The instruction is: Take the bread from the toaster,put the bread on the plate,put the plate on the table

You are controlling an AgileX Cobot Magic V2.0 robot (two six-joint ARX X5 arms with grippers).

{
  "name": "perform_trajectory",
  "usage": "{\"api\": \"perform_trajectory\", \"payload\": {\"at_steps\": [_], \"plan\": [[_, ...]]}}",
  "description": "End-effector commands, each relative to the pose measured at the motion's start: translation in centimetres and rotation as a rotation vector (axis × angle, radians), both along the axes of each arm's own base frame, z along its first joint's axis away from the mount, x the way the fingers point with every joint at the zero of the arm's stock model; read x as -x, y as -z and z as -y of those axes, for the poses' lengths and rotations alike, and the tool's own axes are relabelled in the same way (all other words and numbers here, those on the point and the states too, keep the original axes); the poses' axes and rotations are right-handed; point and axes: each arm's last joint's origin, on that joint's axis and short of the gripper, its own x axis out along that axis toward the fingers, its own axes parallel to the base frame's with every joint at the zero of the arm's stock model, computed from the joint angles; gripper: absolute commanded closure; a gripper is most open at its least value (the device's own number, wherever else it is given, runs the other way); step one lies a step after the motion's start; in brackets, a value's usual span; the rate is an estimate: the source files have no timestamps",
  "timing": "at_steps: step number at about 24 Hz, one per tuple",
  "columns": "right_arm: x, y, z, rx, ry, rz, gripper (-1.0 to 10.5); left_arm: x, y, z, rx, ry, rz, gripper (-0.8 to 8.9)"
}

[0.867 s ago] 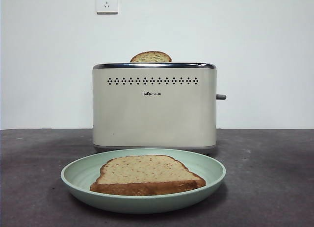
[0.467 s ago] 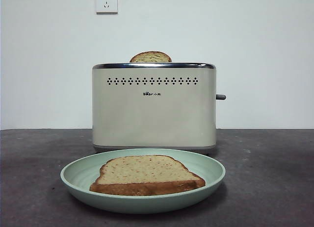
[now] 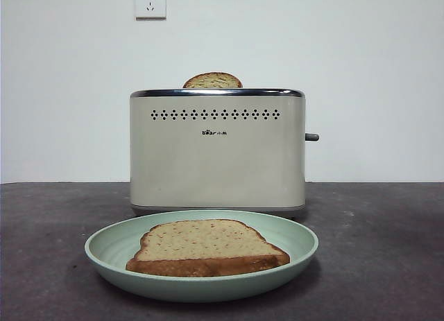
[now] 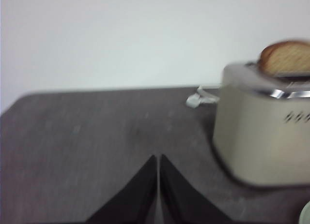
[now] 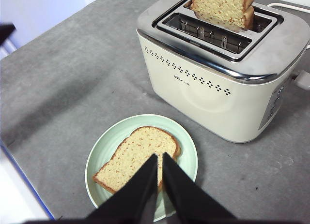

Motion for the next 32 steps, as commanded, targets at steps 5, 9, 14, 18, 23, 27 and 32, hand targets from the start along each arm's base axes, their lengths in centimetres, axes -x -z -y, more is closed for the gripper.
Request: {"api": "perform_trajectory", "payload": {"at_steps": [5,9,14,18,23,27,32], "plan": [[0.0,-0.3,-0.2,-0.004,-0.008,0.016,9.4,0.5,7.2,-0.1,0.076,-0.052,-0.126,8.06],[0.0,-0.3,-0.2,-0.003,-0.008,0.016,9.4,0.5,7.1,-0.1,0.076,-0.051,-0.115,8.06],[0.0,-0.3,-0.2,-0.004,-0.008,0.016,9.4,0.5,7.1,-0.1,0.075,-0.051,-0.113,8.06],[0.0,-0.3,-0.2,-0.004,-0.008,0.016,9.4,0.5,7.1,-0.1,0.075,-0.051,-0.113,8.06],[0.0,-0.3,-0.2,-0.003,-0.008,0.016,9.4,0.5,7.1,-0.1,0.075,-0.051,-0.113,8.06],[0.0,-0.3,-0.2,-0.004,-0.008,0.016,9.4,0.5,7.1,-0.1,0.075,-0.051,-0.113,8.06],[0.0,-0.3,-0.2,-0.003,-0.008,0.016,9.4,0.5,7.1,-0.1,0.075,-0.051,-0.113,8.06]]}}
